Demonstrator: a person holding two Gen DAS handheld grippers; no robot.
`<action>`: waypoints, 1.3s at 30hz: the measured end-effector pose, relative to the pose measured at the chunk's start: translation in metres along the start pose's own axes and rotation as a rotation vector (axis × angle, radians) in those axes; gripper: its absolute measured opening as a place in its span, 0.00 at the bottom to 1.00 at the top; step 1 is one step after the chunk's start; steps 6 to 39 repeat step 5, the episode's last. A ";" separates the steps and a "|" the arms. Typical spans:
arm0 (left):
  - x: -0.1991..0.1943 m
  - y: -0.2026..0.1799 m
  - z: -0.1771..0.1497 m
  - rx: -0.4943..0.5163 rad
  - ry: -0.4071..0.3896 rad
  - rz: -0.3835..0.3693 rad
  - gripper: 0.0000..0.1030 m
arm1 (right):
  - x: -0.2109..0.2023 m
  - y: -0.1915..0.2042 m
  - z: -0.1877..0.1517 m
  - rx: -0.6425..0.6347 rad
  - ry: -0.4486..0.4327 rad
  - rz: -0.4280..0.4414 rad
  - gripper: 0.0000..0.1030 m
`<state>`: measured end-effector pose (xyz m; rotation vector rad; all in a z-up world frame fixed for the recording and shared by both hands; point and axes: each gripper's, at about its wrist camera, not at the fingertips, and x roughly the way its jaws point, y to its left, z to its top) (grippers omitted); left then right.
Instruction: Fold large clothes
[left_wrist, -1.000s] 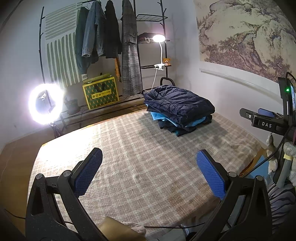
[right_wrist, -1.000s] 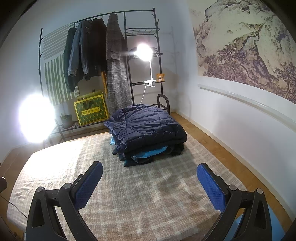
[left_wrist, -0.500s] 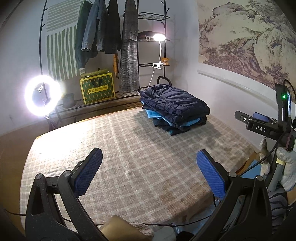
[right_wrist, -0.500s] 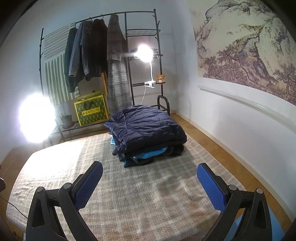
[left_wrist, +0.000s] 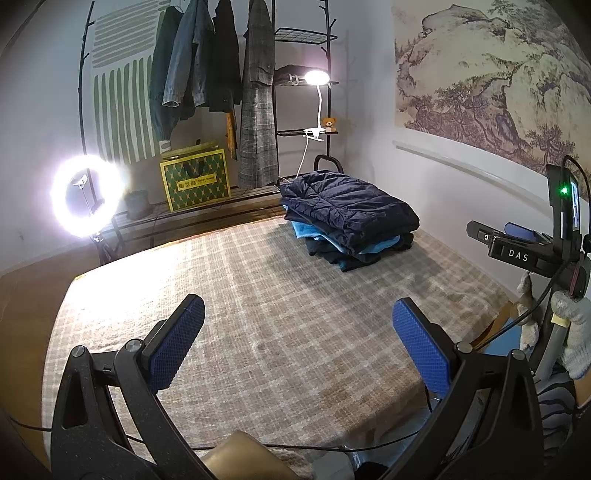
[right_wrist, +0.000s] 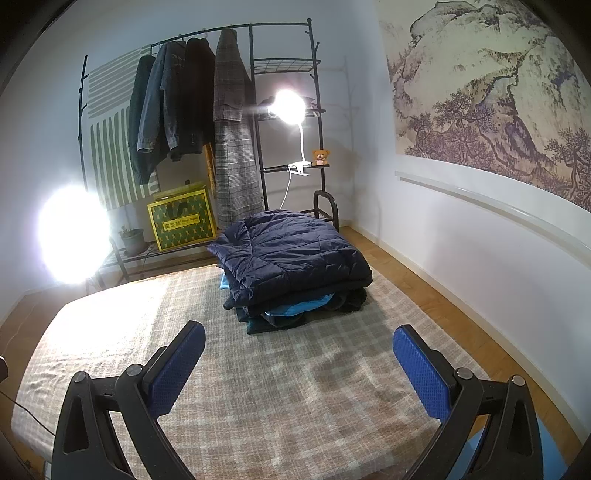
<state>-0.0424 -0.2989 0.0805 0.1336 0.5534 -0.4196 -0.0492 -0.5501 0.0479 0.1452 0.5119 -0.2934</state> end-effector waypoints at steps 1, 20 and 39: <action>0.000 0.001 0.000 0.005 -0.004 0.004 1.00 | 0.000 0.000 0.000 0.000 0.000 0.000 1.00; -0.003 0.003 0.003 0.012 -0.019 0.015 1.00 | 0.000 0.000 0.000 -0.002 0.000 -0.002 1.00; -0.003 0.003 0.003 0.012 -0.019 0.015 1.00 | 0.000 0.000 0.000 -0.002 0.000 -0.002 1.00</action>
